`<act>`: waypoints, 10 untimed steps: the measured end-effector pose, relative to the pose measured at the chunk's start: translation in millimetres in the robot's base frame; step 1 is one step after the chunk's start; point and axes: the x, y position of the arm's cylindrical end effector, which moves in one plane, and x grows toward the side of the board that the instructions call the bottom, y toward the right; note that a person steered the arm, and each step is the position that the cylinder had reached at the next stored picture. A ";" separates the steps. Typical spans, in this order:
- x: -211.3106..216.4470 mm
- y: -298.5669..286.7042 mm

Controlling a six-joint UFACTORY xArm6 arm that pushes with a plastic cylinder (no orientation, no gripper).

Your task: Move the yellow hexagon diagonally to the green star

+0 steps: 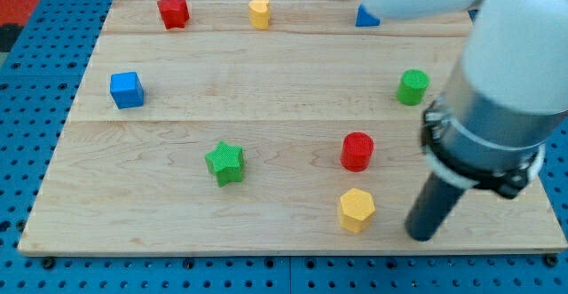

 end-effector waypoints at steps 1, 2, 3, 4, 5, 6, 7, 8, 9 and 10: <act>-14.4 -32.5; -25.1 -43.9; -48.2 -44.4; -44.6 -110.1; -54.6 -111.6; -68.2 -100.9; -68.4 -100.9; -68.4 -100.9; -68.4 -121.6; -74.0 -159.1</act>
